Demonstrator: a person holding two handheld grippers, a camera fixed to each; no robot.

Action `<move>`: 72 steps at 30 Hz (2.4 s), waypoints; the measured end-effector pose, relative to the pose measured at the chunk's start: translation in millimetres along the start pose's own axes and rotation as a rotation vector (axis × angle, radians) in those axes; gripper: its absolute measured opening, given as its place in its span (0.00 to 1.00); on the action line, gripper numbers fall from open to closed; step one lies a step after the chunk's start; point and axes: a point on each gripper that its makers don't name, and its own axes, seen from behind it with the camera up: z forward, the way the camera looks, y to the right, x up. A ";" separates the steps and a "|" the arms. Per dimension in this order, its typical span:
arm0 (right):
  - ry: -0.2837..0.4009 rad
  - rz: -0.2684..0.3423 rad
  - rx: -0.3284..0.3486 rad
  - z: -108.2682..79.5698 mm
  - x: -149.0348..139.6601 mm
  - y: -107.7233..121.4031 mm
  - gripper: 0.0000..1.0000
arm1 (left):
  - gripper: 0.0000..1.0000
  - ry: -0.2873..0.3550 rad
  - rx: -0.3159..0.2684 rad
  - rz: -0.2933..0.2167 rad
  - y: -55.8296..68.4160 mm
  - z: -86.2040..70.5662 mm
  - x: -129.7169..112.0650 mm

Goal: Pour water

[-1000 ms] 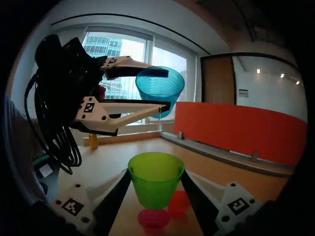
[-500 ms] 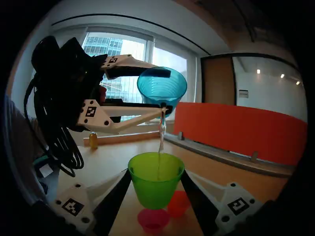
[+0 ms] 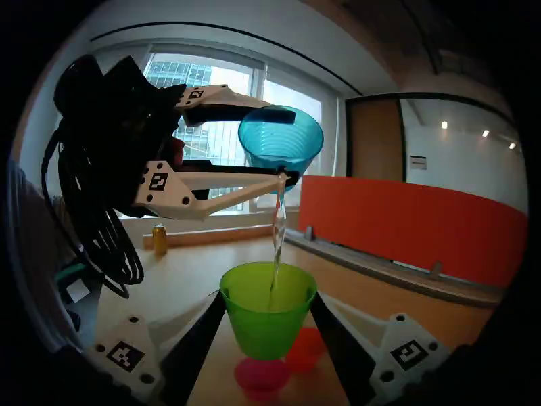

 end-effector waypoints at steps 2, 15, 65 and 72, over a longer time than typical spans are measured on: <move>0.000 -0.001 0.000 -0.1 0.5 -0.2 0.91 | 0.86 0.000 0.002 0.013 -1.9 -0.6 0.7; 0.001 -0.004 -0.004 -0.6 0.3 1.5 0.91 | 0.86 0.006 0.005 0.056 -8.1 -2.1 4.6; 0.006 -0.022 -0.008 -3.3 5.3 8.0 0.90 | 0.86 0.052 0.009 0.268 -26.4 0.6 21.9; 0.007 -0.023 -0.010 -3.4 5.6 9.6 0.90 | 0.86 0.061 0.015 0.307 -27.7 1.1 26.1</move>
